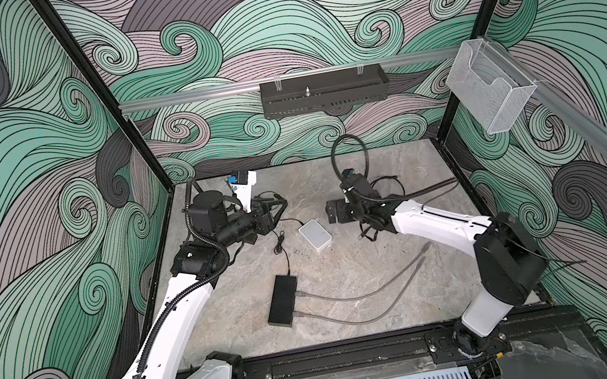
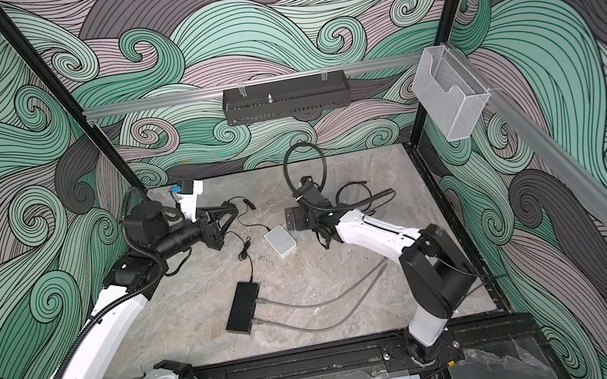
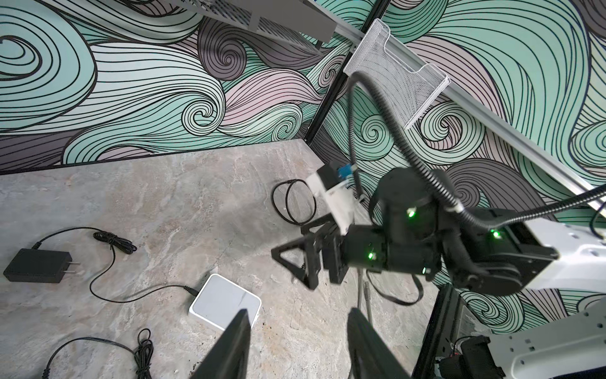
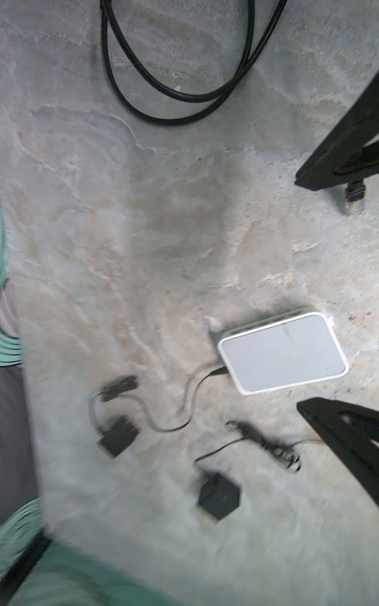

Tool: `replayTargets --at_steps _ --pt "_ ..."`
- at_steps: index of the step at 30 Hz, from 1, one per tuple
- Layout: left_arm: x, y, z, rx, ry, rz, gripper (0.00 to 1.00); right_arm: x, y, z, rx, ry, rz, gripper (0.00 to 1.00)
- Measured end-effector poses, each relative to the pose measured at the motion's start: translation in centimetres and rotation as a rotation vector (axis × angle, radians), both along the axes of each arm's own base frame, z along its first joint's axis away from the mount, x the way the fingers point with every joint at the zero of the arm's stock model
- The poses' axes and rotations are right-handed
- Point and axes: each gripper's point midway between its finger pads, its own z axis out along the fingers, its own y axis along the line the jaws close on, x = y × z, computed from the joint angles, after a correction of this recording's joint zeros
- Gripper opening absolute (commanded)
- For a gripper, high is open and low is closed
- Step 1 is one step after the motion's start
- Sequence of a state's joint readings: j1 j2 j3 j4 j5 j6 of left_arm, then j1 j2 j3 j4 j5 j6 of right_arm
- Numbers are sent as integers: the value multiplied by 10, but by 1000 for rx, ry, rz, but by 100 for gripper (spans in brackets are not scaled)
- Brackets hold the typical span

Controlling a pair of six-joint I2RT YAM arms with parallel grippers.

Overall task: Insert the plug into the switch port
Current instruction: 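Lower the white router onto the table, open the right gripper and withdraw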

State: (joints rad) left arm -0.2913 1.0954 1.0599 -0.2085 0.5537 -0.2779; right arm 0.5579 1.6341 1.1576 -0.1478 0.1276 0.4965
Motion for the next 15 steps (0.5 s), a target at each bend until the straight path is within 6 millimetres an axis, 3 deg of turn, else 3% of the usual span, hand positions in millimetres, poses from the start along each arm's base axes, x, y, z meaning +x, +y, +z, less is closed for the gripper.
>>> replayTargets --at_steps 3,5,8,11,15 --pt "0 0 0 0 0 1 50 20 -21 10 47 -25 -53 100" --pt "0 0 0 0 0 1 50 21 -23 12 51 -28 -50 100" --pt "0 0 0 0 0 0 51 16 -16 24 51 -59 5 99" --pt "0 0 0 0 0 0 50 8 -14 52 66 -136 38 100" --pt "0 0 0 -1 2 -2 50 -8 -37 88 126 -246 -14 99"
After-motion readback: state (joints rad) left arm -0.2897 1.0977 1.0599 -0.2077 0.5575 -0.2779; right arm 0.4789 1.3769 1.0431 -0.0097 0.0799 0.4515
